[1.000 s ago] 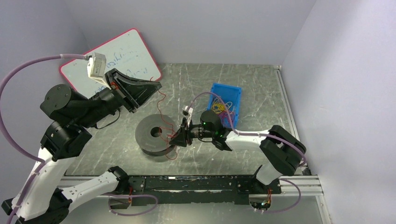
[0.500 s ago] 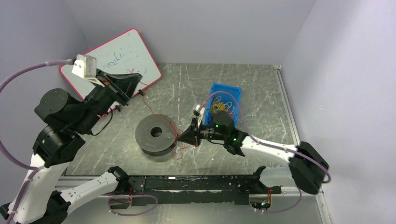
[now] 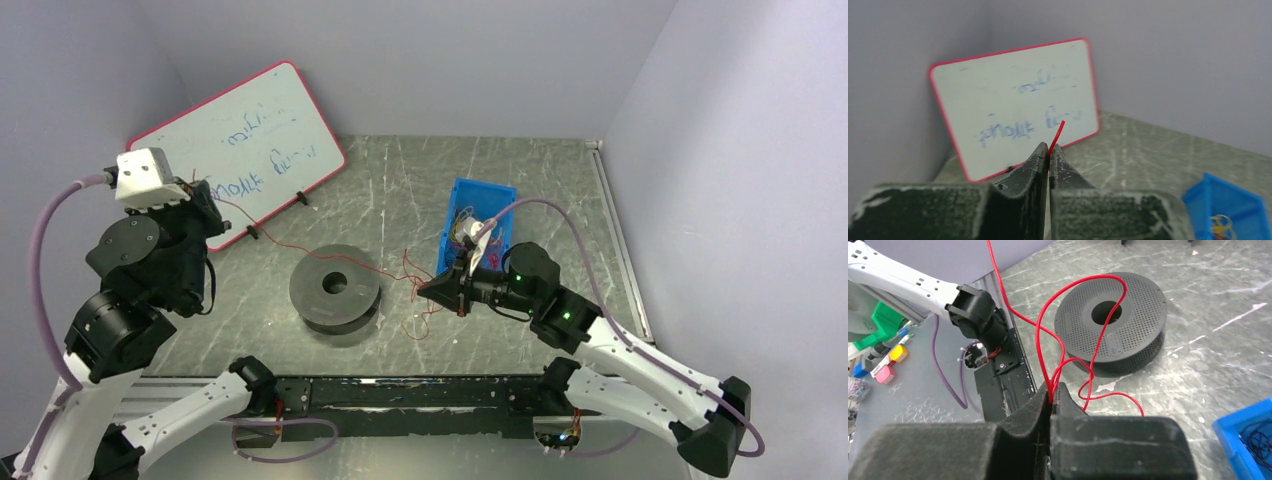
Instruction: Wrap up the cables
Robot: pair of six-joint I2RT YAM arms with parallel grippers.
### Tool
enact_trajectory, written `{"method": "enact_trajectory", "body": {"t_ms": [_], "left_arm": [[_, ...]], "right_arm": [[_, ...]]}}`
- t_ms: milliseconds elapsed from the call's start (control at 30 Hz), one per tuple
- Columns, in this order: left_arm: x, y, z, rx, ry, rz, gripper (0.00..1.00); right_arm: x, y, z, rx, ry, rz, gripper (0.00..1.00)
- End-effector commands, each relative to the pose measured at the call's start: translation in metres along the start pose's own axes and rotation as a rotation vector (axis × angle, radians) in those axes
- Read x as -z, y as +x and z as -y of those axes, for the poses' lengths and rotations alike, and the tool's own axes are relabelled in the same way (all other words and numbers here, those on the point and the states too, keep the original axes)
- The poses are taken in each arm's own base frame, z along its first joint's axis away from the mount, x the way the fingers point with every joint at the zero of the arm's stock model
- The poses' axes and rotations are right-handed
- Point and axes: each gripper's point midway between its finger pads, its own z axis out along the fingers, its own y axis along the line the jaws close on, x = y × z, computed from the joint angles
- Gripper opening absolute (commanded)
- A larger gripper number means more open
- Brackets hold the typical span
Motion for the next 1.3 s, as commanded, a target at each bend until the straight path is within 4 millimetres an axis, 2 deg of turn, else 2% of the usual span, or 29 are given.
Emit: {"method": "enact_trajectory", "body": {"t_ms": [0, 167, 300, 433, 700, 800, 1033, 1267], "left_arm": [[0.01, 0.006, -0.049, -0.062, -0.233, -0.009, 0.07], [0.032, -0.009, -0.08, 0.014, -0.289, 0.027, 0.07], [0.052, -0.03, -0.106, 0.086, -0.317, 0.085, 0.07], [0.064, -0.045, -0.12, 0.134, -0.32, 0.125, 0.07], [0.078, -0.059, -0.137, 0.174, -0.327, 0.17, 0.07], [0.082, -0.064, -0.144, 0.176, -0.343, 0.185, 0.07], [0.092, -0.073, -0.153, 0.203, -0.331, 0.2, 0.07], [0.099, -0.076, -0.162, 0.224, -0.332, 0.209, 0.07]], "right_arm": [[0.02, 0.002, 0.012, -0.001, 0.114, -0.072, 0.0], [0.036, 0.0, 0.032, -0.06, 0.283, -0.076, 0.0], [0.042, -0.003, 0.018, -0.097, 0.234, -0.071, 0.0], [0.045, 0.0, 0.005, -0.127, 0.175, -0.094, 0.0], [0.056, 0.003, 0.005, -0.165, 0.213, -0.098, 0.0], [0.063, 0.002, 0.026, -0.188, 0.346, -0.081, 0.0], [0.098, 0.014, 0.1, -0.254, 0.85, -0.071, 0.0], [0.129, 0.018, 0.141, -0.292, 1.158, -0.012, 0.0]]}}
